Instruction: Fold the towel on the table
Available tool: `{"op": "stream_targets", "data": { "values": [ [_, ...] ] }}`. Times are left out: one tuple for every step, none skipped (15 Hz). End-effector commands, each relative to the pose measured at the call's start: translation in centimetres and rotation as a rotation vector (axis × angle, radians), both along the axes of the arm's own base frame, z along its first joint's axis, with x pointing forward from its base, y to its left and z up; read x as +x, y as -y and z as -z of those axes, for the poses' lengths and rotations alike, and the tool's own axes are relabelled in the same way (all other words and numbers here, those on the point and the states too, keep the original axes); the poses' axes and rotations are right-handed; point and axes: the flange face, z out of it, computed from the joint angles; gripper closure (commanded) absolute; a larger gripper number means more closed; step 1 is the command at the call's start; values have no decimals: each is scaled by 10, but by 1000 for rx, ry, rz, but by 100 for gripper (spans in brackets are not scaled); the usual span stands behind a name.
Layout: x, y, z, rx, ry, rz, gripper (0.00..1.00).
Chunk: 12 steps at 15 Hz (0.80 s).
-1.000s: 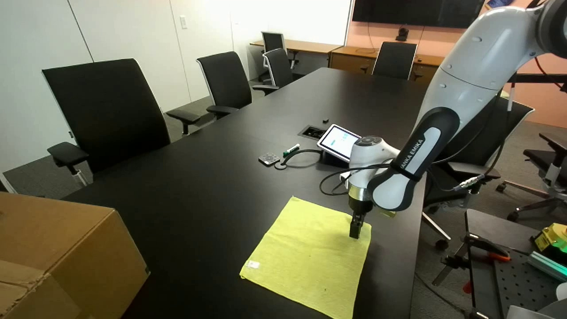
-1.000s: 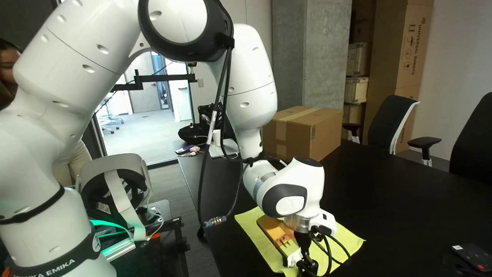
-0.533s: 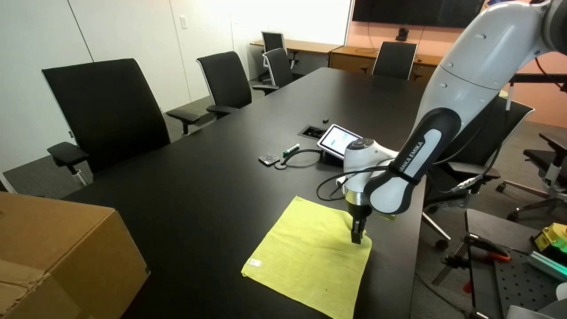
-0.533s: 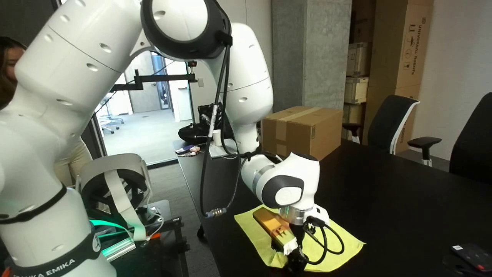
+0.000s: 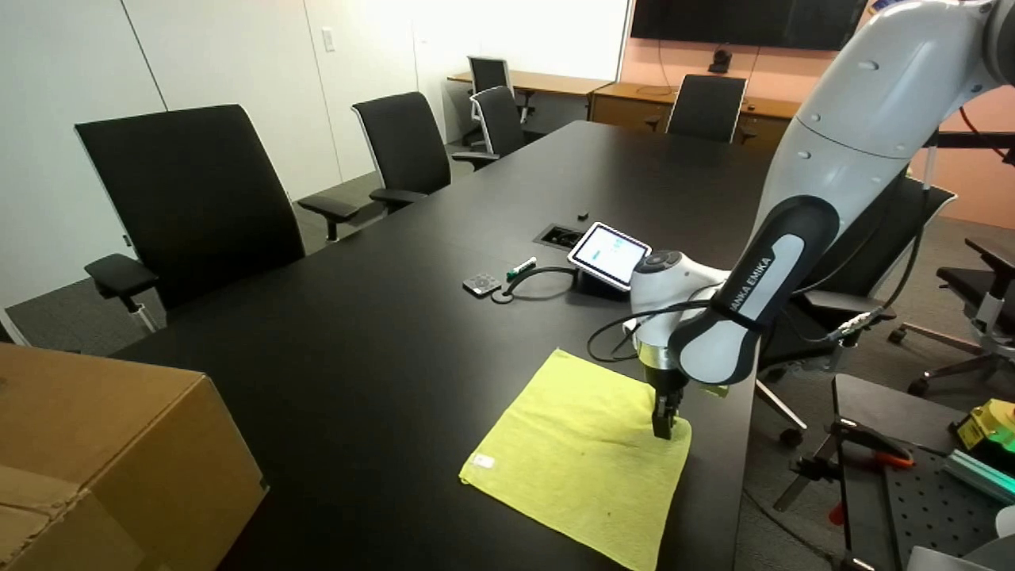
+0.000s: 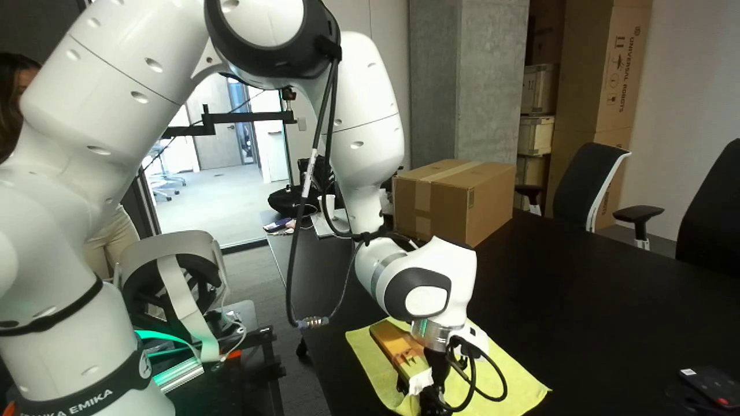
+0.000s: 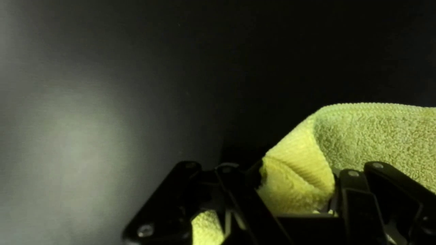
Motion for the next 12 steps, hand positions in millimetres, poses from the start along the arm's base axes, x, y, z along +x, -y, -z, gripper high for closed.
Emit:
{"op": "stream_targets", "data": {
  "values": [
    [-24,9,-24,-47,-15,29,97],
    [-28,10,-30,-52,-14,26,98],
    [-29,11,-36,-57,-10,23,98],
    [-29,10,-45,-59,-1,20,98],
    [-26,9,-51,-61,10,21,98],
    [-19,7,-59,-67,28,32,98],
    [-12,5,-66,-66,45,43,98],
    [-2,3,-73,-68,64,60,98],
    [10,1,-78,-64,77,79,97],
    [23,-1,-82,-67,92,102,97],
    [36,-2,-87,-71,100,131,98],
    [49,-3,-91,-75,114,160,97]
  ]
}}
